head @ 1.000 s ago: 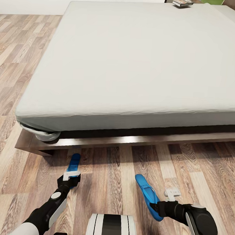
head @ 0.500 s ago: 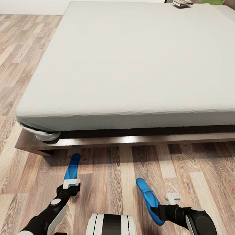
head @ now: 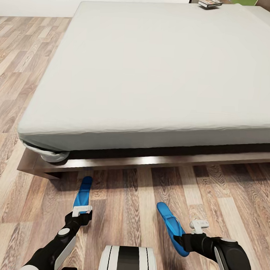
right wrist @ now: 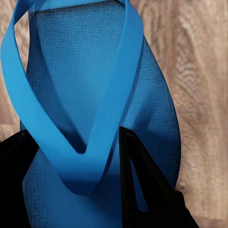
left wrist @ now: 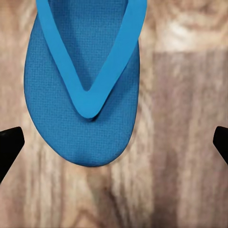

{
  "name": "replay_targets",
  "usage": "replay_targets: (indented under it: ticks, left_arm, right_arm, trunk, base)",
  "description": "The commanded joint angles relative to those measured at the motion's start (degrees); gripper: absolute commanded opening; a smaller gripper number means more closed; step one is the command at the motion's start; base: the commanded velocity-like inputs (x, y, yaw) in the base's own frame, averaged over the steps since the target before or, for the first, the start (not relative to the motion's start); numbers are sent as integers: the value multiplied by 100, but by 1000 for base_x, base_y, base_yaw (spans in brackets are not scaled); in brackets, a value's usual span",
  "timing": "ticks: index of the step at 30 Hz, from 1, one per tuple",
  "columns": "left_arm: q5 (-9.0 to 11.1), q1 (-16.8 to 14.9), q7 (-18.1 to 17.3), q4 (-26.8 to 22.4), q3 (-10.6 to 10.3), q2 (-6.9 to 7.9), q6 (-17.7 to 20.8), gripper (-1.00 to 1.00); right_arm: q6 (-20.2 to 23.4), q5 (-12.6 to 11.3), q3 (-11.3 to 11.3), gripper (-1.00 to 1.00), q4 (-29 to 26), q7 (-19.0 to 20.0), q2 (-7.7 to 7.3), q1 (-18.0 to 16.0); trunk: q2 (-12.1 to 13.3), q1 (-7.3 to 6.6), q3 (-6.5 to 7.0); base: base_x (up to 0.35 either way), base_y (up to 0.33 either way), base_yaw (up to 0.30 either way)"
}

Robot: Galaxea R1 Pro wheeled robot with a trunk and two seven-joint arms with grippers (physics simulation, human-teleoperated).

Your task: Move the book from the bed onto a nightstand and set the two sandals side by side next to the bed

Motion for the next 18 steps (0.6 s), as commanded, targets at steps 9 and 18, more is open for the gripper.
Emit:
replay_targets:
  ticks: [9,18]
  left_arm:
    - [77,-3,51,-31,-38,21,23,100]
    - [79,-3,50,-36,-37,25,48,100]
  right_arm:
    - [22,63,2,-100,-7,43,-2,-3]
    - [23,63,2,-100,-7,34,-5,-3]
  trunk:
    - [-1,-1,-3]
    - [-1,-1,-3]
  base:
    - [0,0,0]
    - [0,13,0]
